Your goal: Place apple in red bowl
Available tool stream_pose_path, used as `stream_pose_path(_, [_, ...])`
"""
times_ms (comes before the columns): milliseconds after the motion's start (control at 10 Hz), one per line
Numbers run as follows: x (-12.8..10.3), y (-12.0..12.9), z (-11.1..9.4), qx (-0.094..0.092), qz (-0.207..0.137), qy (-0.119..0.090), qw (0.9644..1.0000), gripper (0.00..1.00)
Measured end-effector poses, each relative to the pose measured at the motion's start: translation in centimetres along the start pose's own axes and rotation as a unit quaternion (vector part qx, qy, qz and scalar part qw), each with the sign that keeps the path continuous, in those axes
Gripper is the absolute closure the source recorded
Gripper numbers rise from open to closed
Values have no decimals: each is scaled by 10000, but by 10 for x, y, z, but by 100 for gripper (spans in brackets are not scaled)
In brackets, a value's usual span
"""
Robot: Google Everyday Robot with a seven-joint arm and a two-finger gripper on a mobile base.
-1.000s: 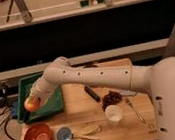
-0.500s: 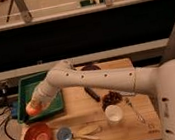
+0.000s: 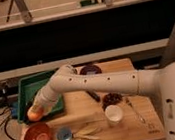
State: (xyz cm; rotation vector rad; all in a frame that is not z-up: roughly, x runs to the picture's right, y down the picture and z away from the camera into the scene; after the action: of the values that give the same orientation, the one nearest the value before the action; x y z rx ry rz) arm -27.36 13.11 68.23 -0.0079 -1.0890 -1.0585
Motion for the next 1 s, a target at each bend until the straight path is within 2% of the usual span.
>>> stream_pose_path(1000, [-23, 9, 15, 91, 17, -162, 9998, 100])
